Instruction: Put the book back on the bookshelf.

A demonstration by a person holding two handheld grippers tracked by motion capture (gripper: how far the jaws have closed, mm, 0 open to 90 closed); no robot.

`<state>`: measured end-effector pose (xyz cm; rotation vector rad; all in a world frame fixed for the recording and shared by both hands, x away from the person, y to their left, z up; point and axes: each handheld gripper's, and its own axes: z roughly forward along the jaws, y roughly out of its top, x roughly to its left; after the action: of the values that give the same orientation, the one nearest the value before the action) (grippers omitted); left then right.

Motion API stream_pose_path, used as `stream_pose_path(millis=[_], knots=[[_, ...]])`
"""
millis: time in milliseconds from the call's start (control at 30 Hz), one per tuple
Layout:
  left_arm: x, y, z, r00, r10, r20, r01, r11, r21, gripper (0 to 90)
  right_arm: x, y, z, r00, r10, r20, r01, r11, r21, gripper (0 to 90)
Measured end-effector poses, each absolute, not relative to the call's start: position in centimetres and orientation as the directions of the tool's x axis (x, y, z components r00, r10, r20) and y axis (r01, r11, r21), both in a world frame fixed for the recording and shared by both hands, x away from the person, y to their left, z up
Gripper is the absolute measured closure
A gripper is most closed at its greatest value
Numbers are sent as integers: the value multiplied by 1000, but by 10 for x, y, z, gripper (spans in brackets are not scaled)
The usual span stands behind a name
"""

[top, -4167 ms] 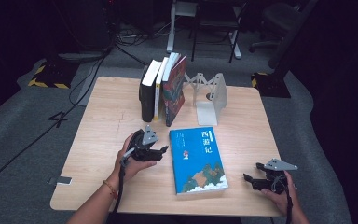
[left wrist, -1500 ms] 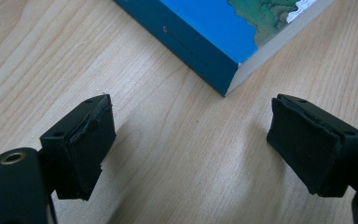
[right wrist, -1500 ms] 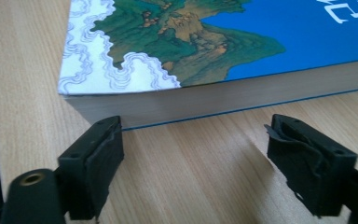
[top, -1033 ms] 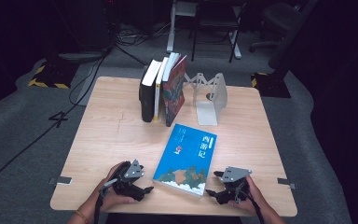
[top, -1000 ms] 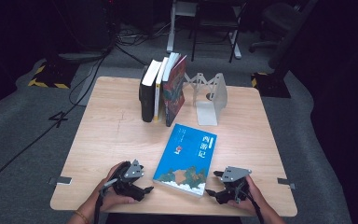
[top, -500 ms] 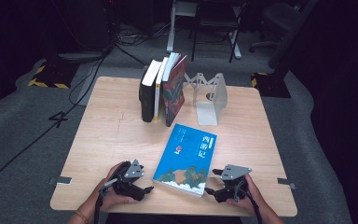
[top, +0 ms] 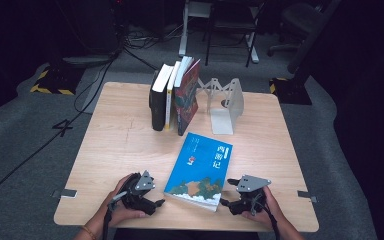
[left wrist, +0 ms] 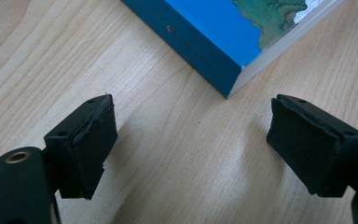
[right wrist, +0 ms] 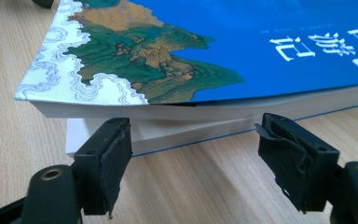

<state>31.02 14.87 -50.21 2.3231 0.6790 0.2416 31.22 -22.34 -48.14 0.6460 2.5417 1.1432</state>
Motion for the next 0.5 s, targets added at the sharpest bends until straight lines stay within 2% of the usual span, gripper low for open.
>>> stream_pose_path(millis=[100, 200, 400, 500], knots=[[308, 146, -500, 847, 532, -13, 403, -626, 667, 185, 312, -224, -477, -855, 515, -60, 284, 561, 777, 267], [302, 140, -491, 864, 503, 15, 357, -634, 686, 202, 312, -222, -472, -849, 523, -75, 277, 561, 780, 262], [287, 109, -467, 894, 443, 69, 256, -631, 732, 222, 314, -220, -464, -836, 543, -76, 270, 529, 805, 252], [285, 89, -459, 913, 402, 67, 223, -632, 742, 227, 314, -217, -460, -830, 550, -90, 263, 528, 807, 252]])
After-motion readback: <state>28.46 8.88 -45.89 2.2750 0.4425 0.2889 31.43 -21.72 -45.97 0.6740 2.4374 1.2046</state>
